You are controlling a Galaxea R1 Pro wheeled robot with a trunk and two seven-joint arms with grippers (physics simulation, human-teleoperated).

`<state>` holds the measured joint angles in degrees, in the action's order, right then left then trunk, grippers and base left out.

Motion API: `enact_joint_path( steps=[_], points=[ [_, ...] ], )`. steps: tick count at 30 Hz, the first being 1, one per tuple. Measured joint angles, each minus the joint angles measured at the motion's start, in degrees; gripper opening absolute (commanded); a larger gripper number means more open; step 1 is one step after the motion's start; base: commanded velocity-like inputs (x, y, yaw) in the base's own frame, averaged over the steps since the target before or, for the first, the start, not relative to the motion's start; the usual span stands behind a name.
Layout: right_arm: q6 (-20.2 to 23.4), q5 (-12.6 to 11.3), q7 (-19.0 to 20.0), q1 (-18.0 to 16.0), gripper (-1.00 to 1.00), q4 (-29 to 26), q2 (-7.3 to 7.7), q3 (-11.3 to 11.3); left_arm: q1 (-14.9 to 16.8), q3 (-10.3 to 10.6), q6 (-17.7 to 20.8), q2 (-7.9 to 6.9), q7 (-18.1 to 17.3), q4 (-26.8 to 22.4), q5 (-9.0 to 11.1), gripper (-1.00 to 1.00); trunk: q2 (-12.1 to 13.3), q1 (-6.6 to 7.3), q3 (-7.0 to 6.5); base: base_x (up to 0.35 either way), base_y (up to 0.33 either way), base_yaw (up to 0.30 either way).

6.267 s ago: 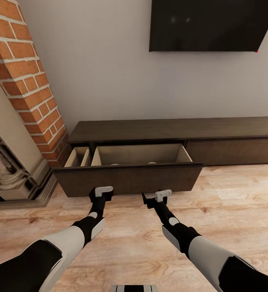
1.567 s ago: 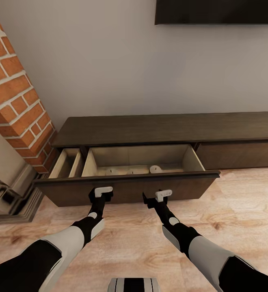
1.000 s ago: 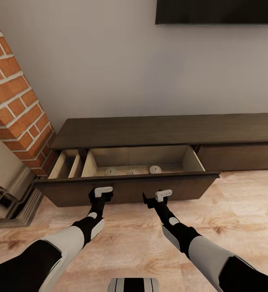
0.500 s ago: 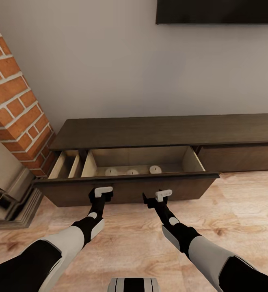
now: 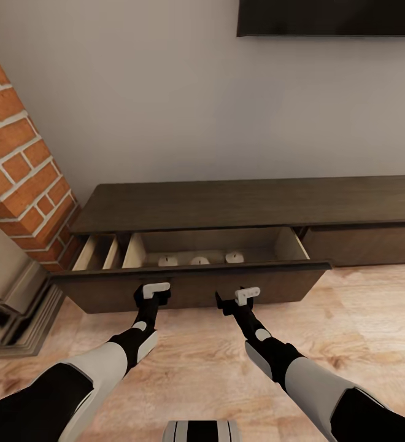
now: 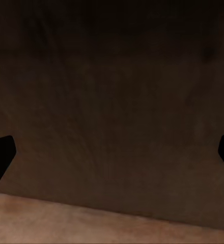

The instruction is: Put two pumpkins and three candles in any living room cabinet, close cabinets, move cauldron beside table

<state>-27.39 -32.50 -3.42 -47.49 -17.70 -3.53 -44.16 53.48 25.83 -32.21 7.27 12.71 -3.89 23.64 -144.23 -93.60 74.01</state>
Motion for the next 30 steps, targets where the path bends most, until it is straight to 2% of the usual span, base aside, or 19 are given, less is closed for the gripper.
enact_joint_path(
  steps=[30],
  points=[
    [-0.1, 0.0, 0.0, 0.0, 1.0, 0.0, 0.0, 0.0, 0.0, 0.2, 0.3, -0.01, 0.0, 0.0, -0.1, 1.0, 0.0, 0.0, 0.0, 0.134, 0.0, 0.0]
  ],
)
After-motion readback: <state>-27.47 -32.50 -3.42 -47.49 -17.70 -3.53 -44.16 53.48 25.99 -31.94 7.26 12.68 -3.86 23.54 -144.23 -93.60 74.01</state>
